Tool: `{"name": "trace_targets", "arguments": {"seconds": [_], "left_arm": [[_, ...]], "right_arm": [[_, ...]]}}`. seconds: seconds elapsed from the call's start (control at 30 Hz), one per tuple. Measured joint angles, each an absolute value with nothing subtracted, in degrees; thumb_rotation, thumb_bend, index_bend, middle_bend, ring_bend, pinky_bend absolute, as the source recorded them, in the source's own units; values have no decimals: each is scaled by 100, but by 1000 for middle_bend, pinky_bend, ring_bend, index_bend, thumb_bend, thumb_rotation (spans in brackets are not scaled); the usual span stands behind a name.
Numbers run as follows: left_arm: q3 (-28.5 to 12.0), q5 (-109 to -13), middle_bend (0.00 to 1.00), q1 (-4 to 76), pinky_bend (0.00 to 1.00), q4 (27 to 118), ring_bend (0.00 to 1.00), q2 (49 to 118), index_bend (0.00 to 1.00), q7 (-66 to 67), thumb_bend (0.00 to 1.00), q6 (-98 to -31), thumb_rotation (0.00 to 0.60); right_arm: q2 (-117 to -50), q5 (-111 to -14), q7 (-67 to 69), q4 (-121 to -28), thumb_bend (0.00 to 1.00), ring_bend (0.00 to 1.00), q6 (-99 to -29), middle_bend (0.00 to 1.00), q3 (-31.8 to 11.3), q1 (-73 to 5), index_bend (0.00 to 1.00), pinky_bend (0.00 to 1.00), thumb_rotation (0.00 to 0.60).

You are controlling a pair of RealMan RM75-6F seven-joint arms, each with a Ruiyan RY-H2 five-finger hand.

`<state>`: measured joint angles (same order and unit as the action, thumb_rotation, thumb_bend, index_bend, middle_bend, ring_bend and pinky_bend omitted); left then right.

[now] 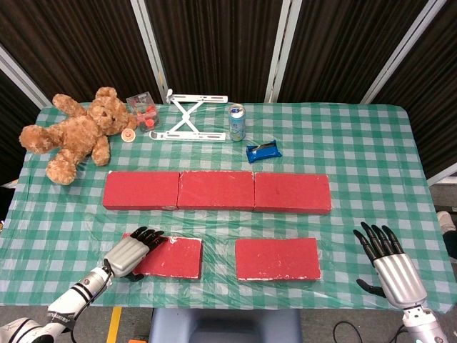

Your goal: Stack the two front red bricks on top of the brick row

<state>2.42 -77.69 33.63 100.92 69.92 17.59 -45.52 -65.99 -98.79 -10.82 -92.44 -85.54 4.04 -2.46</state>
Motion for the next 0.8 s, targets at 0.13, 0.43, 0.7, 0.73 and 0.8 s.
{"name": "trace_targets", "arguments": {"seconds": [0.13,0.43,0.7,0.73,0.8], "left_arm": [[259,-7657,0,3406,19,10074,0,7011,0,1874,209,-4527,600],[295,-7363,30,3499,79,10031,4,7050,0,2048,220,-4477,600],[349,-7360,425,3524,274,9948,309,7098,0,2061,245,-4527,600],[353,-7370,486,3523,333,9937,361,7104,0,2071,253,-4544,600],[362,-7419,582,3513,461,9920,456,7118,0,2072,264,-4600,600]], "right_arm": [[-6601,-9866,-1090,-9246,116,0,-8542,0,401,-247,0,0,600],[-6607,-9840,-1123,-9254,116,0,-8514,0,399,-252,0,0,600],[-6608,-9824,-1154,-9269,116,0,-8464,0,408,-263,0,0,600],[-6609,-9824,-1157,-9272,116,0,-8458,0,410,-266,0,0,600],[-6611,-9824,-1166,-9277,117,0,-8453,0,411,-268,0,0,600]]}}
